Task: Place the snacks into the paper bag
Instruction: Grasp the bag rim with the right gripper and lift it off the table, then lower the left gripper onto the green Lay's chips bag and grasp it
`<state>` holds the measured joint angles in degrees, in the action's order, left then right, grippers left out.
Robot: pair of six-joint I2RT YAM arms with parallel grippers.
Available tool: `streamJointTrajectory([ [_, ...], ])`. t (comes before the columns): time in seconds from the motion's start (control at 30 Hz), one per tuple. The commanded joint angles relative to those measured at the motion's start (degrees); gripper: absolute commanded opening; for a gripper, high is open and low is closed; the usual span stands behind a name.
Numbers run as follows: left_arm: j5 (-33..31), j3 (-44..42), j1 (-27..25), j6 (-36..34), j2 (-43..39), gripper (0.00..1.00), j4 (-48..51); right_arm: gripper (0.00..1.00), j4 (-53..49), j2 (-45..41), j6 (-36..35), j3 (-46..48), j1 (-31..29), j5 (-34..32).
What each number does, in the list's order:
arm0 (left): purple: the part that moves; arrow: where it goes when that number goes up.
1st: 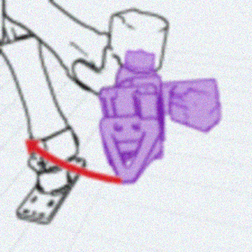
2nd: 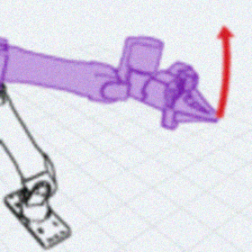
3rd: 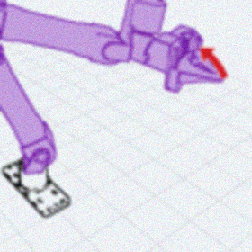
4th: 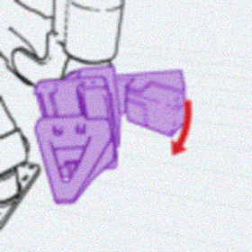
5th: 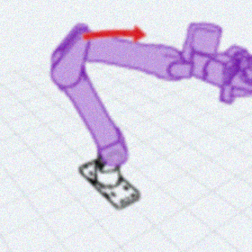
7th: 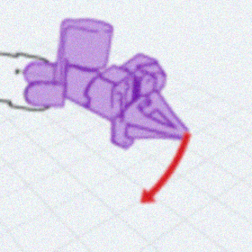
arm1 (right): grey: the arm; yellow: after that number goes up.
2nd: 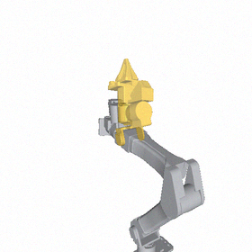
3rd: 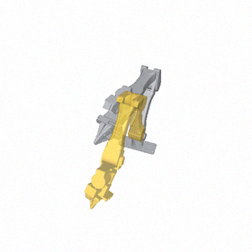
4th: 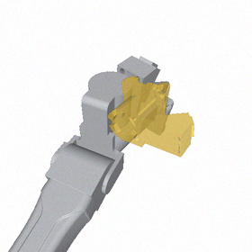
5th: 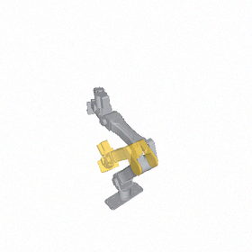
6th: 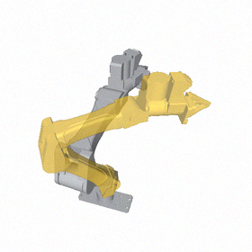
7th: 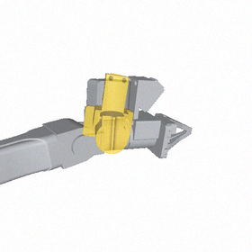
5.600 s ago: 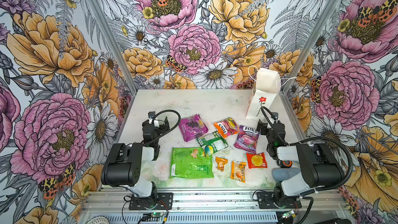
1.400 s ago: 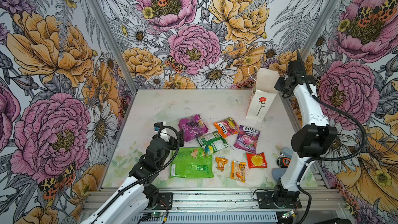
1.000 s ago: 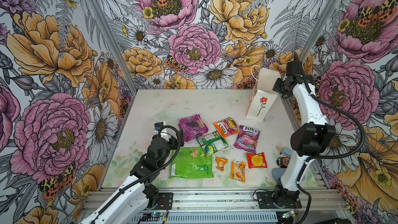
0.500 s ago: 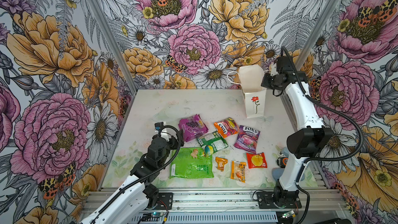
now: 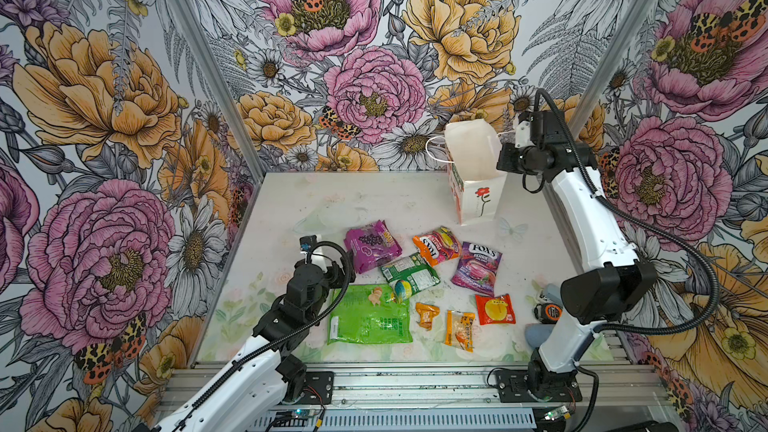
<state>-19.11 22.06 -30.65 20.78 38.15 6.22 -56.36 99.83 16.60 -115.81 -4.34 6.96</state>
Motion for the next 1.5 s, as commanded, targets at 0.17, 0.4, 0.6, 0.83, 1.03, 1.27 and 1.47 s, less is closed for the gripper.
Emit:
streamJointTrajectory([
  [0.17,-0.8,0.1,-0.6,-1.2,2.6,0.99,-1.9,0.0,15.0,-11.2,-2.1,14.7,5.0,8.3],
  [0.4,-1.2,0.1,-0.9,-1.4,3.8,0.99,-2.9,0.0,19.8,-8.0,-6.1,18.2,6.1,17.3],
  [0.6,-1.8,-1.1,-1.2,-1.8,3.5,0.99,-4.6,0.0,30.2,-8.8,-6.8,27.3,6.1,18.1],
  [0.83,-3.6,-1.8,-1.2,-1.9,3.4,0.99,-5.2,0.0,33.6,-7.8,-3.7,31.4,6.4,15.4],
  [1.03,-5.4,-1.4,-1.1,-0.2,3.5,0.99,-3.1,0.0,34.6,-5.0,-2.9,28.4,6.5,19.3],
  [1.27,-2.9,5.6,-1.1,13.5,3.6,0.99,12.8,0.0,34.9,-2.2,-2.4,27.4,6.6,21.6],
  [1.47,1.0,15.4,-1.2,23.1,9.6,0.99,31.6,0.0,35.0,-2.3,-2.3,28.0,6.8,19.3],
])
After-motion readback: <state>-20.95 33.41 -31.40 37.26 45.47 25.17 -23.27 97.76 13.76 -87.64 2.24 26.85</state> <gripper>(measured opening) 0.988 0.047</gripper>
